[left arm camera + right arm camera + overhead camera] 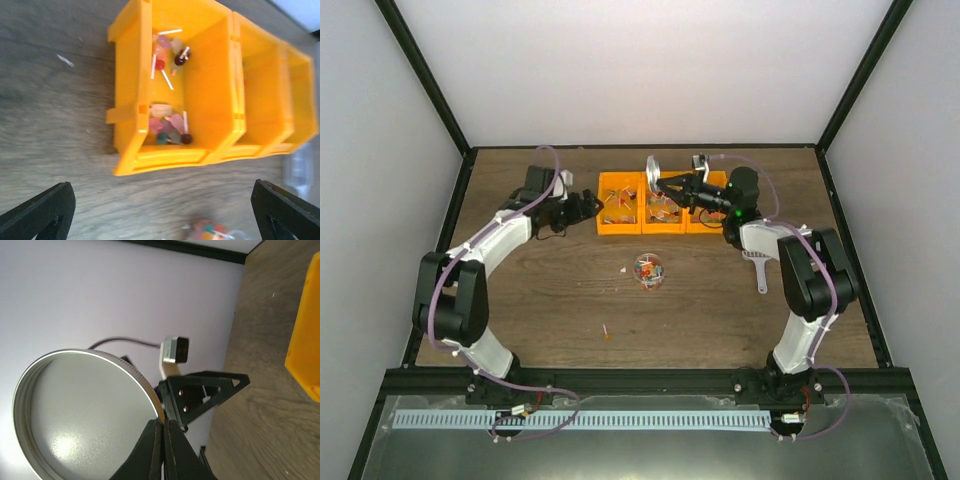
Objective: Pack the candies
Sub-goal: Pick up the bottle lid at the center of the board.
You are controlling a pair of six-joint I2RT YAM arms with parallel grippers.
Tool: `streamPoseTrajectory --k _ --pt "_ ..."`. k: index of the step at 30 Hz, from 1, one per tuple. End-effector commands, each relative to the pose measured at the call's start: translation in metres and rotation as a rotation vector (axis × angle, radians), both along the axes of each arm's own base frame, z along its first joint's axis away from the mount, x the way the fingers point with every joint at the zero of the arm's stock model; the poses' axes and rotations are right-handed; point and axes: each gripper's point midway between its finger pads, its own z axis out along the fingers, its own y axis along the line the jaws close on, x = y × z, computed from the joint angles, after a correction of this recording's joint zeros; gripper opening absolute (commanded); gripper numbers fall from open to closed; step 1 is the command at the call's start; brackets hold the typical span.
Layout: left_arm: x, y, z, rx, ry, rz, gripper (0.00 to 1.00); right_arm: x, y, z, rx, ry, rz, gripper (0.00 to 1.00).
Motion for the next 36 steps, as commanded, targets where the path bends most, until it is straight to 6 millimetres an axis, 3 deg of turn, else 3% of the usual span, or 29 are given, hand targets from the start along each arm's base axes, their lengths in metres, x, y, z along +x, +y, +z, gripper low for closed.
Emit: streamPoseTrajectory --k 1,6,10,16,25,29,36 --pt "-0.011 -0.039 0.024 -0.441 0.012 -0.168 1.00 -0.034 0.001 -0.020 -0.068 -0.109 0.113 0.01" --pt "-0.033 -0.060 0.066 -0.738 0.018 -0.266 1.00 -0.058 0.001 -0.008 0.018 -0.225 0.176 0.01" --pt "-0.053 -0.068 0.097 -0.864 0.050 -0.295 0.95 -0.070 0.003 0.005 0.042 -0.345 0.216 0.01" --pt "-0.092 -0.084 0.114 -1.055 0.340 -0.279 0.99 -0.079 0.005 0.021 0.009 -0.553 0.240 0.01" --pt "-0.139 -0.116 0.149 -1.308 0.551 -0.298 1.00 -0.079 0.011 0.032 -0.032 -0.694 0.291 0.02" --pt "-0.144 -0.121 0.180 -1.474 0.575 -0.340 1.00 -0.083 0.012 0.035 -0.031 -0.721 0.317 0.02" --pt "-0.134 -0.116 0.184 -1.497 0.537 -0.241 1.00 -0.087 0.013 0.037 -0.030 -0.748 0.326 0.02"
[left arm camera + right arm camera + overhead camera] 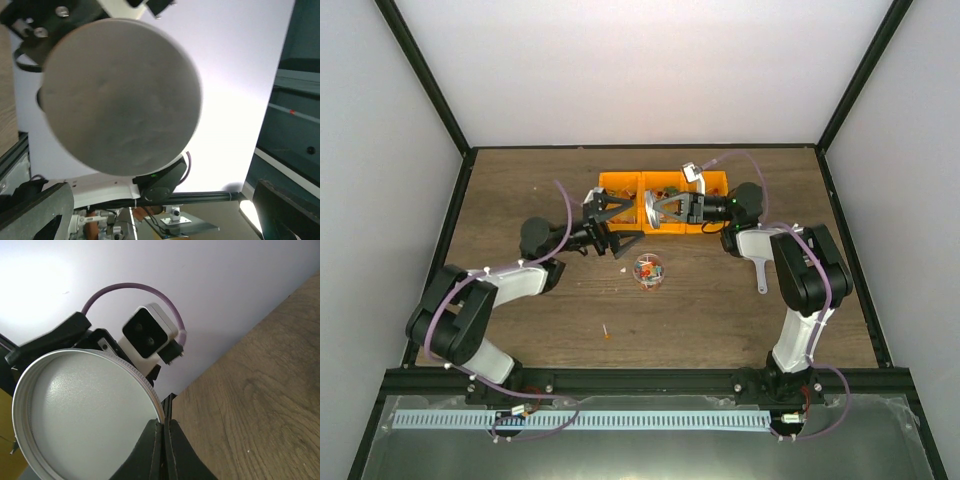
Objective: Pack the candies
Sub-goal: Pick up the bottle lid at the center of the board.
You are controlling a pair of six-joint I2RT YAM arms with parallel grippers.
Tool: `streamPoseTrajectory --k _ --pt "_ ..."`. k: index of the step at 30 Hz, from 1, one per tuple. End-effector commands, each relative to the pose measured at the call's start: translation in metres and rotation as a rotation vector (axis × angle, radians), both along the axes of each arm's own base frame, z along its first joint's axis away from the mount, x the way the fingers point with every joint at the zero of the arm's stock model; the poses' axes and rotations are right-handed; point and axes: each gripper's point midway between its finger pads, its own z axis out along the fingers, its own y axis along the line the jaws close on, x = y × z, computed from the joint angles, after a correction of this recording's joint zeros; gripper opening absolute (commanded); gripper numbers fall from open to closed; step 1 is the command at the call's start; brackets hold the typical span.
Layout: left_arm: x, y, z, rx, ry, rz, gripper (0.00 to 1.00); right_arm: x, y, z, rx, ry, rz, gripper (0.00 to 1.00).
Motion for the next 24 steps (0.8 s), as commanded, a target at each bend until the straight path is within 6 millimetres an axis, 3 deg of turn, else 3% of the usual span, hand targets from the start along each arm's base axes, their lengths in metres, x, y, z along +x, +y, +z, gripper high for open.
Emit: streamPoseTrajectory --k 1,8,24 --pt "0.002 0.012 0.027 -0.152 0.265 -0.020 1.00 -0.010 0.002 0.024 0.024 -0.126 0.028 0.02" --pt "0.011 0.007 0.003 -0.112 0.317 -0.005 1.00 -0.016 0.008 0.032 0.034 -0.132 0.044 0.02" --pt "0.024 0.000 0.012 -0.113 0.308 -0.007 1.00 -0.025 0.024 0.037 0.017 -0.140 0.099 0.02"
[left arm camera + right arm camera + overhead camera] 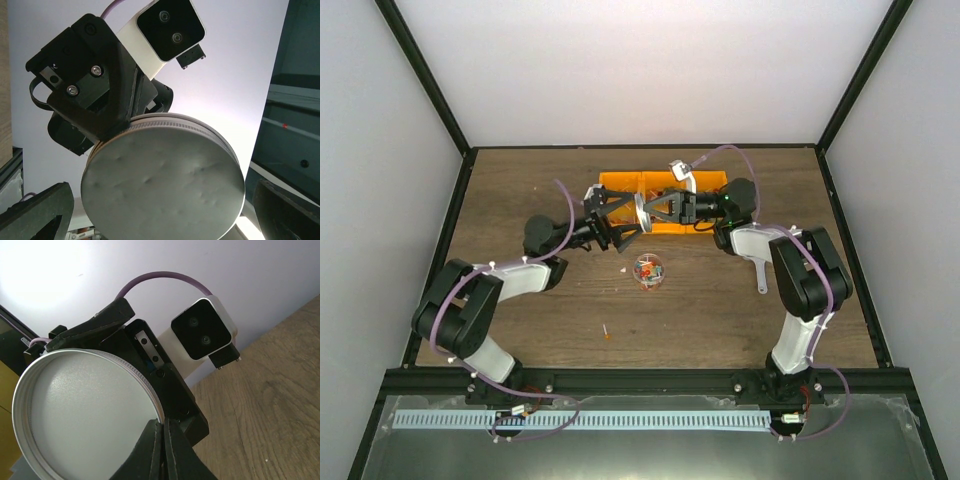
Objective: Pack the candies
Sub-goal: Pick up the bottle lid at the center of the board, then close the bottle lid on the packing bottle.
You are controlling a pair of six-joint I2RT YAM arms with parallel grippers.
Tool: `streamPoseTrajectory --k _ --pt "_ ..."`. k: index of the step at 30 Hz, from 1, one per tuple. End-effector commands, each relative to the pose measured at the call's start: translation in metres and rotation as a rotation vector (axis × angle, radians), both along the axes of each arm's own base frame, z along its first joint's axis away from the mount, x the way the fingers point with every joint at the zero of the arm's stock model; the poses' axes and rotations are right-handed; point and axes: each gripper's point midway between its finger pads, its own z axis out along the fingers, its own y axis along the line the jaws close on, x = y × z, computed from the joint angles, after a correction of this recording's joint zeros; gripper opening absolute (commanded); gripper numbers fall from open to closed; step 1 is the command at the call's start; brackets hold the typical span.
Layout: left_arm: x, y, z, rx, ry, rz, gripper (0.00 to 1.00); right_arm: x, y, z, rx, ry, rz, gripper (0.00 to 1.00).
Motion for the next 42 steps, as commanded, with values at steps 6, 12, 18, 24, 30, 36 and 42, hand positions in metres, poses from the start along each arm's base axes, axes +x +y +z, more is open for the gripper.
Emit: streamPoseTrajectory --k 6,12,18,24,30,36,42 --pt "0.0066 -0.0007 0.0131 -0.103 0.288 -0.087 1.00 -0.0059 0.0078 0.0196 0.010 -0.076 0.030 0.02" --pt "0.0056 -0.0001 0.0146 -0.121 0.292 -0.095 1.00 -0.0043 0.0099 0.0187 0.007 -0.072 0.034 0.02" --pt "0.0038 0.0007 0.0125 -0.124 0.302 -0.099 1.00 -0.0040 0.0107 0.0161 0.004 -0.064 0.037 0.02" --pt "0.0029 0.0006 0.0125 -0.125 0.303 -0.105 0.97 -0.0028 0.0110 0.0144 0.002 -0.059 0.036 0.02" --pt "0.0031 0.0008 0.0124 -0.128 0.304 -0.104 0.91 -0.0040 0.0113 0.0141 -0.003 -0.056 0.044 0.02" --pt "0.0024 0.0006 0.0110 -0.125 0.306 -0.107 0.91 -0.0048 0.0117 0.0130 -0.006 -0.055 0.048 0.02" --pt "0.0019 0.0009 0.0118 -0.126 0.306 -0.108 0.91 -0.0046 0.0116 0.0113 -0.009 -0.049 0.048 0.12"
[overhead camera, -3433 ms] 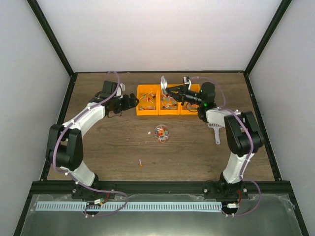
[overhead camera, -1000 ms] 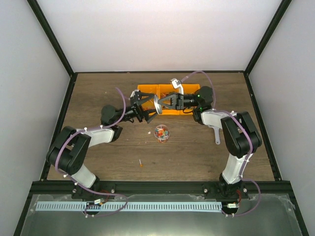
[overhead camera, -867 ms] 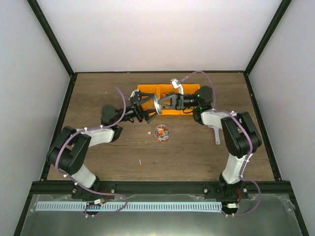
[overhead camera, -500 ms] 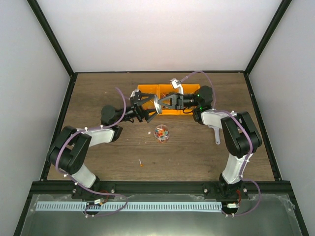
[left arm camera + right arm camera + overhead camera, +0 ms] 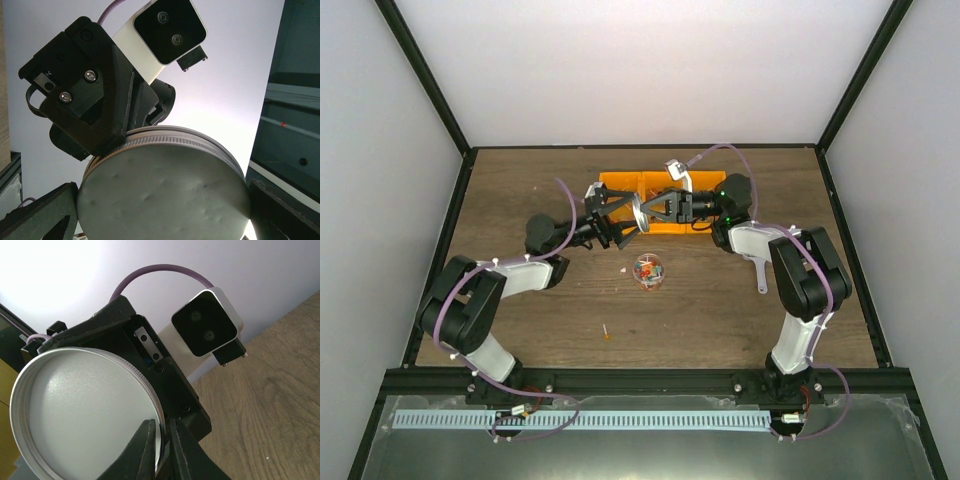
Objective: Pack the candies
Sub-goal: Close the bottle lid on the packing bottle.
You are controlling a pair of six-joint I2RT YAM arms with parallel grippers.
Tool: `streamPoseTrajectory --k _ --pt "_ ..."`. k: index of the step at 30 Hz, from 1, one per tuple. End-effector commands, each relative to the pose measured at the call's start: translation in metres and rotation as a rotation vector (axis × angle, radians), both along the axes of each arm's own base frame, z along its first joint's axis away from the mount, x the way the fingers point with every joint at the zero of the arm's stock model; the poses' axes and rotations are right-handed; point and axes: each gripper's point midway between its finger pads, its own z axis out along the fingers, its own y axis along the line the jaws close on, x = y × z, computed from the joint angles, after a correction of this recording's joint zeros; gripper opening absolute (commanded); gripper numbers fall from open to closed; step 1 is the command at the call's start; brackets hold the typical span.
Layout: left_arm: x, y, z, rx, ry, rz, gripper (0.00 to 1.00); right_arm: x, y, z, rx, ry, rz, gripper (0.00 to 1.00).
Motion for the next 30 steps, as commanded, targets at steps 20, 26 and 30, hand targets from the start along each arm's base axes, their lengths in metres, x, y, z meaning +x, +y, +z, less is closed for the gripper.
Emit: streamPoseTrajectory --k 20,26,30 --pt "0.000 0.002 0.002 -0.089 0.315 -0.096 0.90 0.027 -0.067 -0.006 0.132 0.121 -0.241 0.22" --pt "0.002 -0.004 -0.004 -0.004 0.273 -0.100 0.90 0.024 -0.076 -0.010 0.106 0.111 -0.269 0.22" --pt "0.007 -0.008 -0.018 0.118 0.260 -0.097 0.90 0.024 -0.076 -0.010 0.080 0.100 -0.284 0.23"
